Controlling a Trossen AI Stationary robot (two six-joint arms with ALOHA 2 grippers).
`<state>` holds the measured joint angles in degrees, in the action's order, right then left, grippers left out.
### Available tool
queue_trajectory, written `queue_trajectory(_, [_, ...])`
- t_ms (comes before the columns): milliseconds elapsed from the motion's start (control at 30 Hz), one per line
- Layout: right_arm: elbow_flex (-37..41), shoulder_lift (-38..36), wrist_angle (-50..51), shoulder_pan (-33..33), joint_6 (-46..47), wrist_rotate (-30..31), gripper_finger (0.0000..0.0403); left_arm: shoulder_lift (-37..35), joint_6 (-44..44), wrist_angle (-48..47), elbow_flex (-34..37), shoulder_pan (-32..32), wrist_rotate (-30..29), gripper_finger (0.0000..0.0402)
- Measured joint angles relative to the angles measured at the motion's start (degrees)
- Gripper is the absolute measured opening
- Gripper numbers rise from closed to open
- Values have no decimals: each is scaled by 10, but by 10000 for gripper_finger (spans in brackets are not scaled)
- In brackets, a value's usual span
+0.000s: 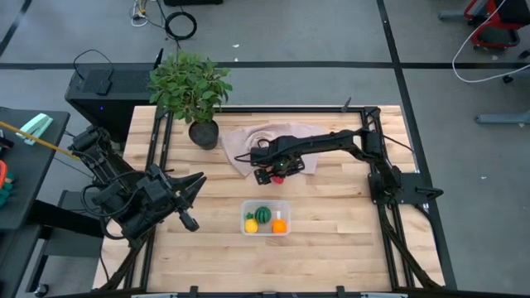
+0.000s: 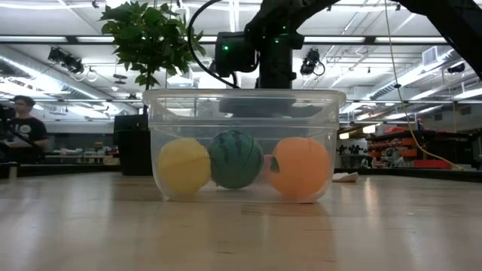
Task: Pick and placing Produce into tupperware
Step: Put the dragon fruit into the transparent bin
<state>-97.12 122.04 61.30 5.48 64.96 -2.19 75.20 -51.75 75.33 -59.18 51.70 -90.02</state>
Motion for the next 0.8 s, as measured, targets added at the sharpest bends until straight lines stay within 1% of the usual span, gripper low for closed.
queue_trajectory(167, [0,0,-15,1,-3,12,366,0,0,0,0,0,0,57])
queue_trajectory(500, [0,0,-14,9,-14,13,355,0,0,0,0,0,0,66])
queue_trajectory(800, [0,0,-14,12,-15,13,352,0,0,0,0,0,0,57])
